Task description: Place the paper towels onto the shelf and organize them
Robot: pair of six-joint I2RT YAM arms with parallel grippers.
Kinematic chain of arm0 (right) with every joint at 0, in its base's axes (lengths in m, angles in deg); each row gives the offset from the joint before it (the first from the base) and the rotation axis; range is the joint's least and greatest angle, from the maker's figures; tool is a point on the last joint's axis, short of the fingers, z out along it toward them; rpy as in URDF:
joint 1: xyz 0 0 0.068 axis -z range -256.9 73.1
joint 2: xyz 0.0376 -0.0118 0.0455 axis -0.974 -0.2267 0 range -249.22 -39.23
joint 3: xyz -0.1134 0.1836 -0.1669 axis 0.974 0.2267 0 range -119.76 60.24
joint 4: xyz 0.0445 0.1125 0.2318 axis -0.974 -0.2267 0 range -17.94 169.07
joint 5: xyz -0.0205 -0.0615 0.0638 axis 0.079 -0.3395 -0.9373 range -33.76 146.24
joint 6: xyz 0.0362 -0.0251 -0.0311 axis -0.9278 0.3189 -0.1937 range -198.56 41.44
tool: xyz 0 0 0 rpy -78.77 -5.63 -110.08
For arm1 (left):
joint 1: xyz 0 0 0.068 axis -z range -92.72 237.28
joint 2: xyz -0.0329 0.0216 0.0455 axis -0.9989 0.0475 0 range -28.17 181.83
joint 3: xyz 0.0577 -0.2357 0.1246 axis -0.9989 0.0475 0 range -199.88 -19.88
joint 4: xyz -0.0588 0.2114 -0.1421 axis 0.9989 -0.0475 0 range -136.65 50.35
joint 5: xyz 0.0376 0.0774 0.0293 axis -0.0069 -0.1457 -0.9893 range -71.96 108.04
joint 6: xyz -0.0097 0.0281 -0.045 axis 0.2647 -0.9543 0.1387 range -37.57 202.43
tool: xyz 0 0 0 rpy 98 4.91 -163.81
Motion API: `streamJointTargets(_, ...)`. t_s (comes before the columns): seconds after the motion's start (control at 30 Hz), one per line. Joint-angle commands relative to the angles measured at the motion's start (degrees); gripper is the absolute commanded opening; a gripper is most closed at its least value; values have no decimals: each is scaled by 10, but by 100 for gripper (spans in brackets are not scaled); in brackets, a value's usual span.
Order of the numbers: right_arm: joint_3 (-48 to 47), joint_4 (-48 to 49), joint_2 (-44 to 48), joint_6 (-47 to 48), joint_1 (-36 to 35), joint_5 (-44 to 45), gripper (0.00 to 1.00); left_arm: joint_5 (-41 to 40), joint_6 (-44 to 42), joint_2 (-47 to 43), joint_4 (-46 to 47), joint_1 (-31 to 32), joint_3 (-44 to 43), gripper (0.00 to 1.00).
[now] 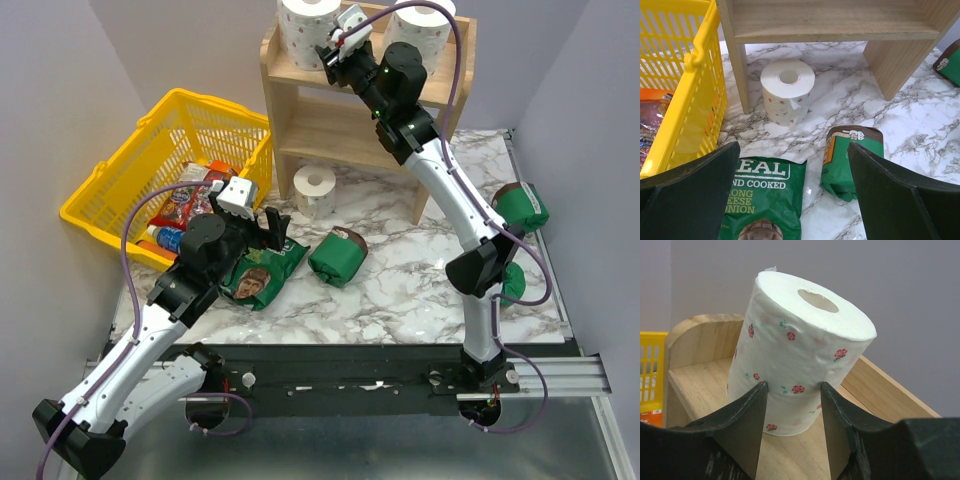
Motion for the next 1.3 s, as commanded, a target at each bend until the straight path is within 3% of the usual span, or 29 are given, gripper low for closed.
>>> streamJointTargets(0.0,10,4,-3,-4,-1,49,55,-1,-5,-1,-5,1,-15,99)
streamJointTargets(0.4,113,50,82,-22,18,119,57,-4,-6,1,-6,1,-15,99)
streamJointTargets(0.63,122,44,97,-9,25,295,56,-2,-6,5,-6,1,-16,99)
streamJointTargets(0.87,160,44,130,-9,35,347,55,3,-5,8,-6,1,-17,99)
streamJointTargets(1.0,174,43,144,-10,38,345,55,2,-5,8,-6,1,-16,99)
streamJointTargets(1.1,196,42,166,-26,37,290,55,2,-6,8,-6,1,-16,99)
streamJointTargets(1.27,217,-23,210,-42,36,62,55,-11,-8,11,-5,1,-15,99)
